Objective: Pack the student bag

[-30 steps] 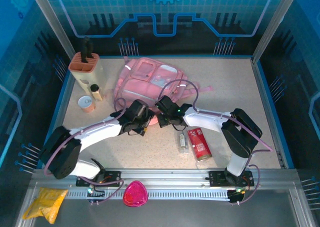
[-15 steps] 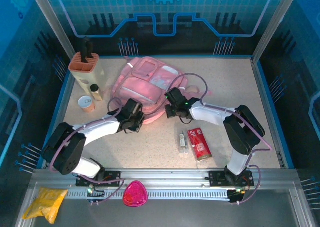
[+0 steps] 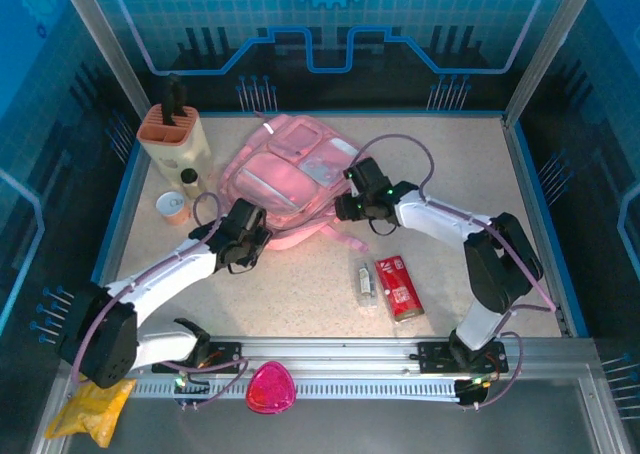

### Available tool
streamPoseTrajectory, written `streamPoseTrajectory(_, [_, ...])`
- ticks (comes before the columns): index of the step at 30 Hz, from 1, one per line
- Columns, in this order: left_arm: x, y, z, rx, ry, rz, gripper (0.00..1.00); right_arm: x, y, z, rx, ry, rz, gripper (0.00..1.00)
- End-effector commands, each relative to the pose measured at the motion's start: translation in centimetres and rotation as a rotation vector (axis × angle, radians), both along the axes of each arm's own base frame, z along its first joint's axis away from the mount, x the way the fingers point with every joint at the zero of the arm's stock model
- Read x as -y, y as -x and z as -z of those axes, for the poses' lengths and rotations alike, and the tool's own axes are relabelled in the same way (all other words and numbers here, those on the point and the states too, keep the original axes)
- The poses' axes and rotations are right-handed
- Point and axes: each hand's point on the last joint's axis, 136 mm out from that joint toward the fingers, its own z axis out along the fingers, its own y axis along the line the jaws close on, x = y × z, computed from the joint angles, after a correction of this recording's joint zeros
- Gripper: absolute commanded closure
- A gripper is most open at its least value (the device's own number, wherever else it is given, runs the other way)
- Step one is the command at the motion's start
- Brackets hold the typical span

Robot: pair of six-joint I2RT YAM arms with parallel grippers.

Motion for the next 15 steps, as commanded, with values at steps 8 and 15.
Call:
streamPoseTrajectory(8, [3.7,-2.8,-5.4,0.122,-0.149,0.198,0.38,-0.3,-6.8,-0.2,-0.169,-0.142,0.200,0.40])
streamPoseTrajectory(15, [5.9,-4.0,-5.4,0.125,-0.193,0.267,0.36,1.0,-7.4,2.6,-0.253,-0.183,0.315,0.38])
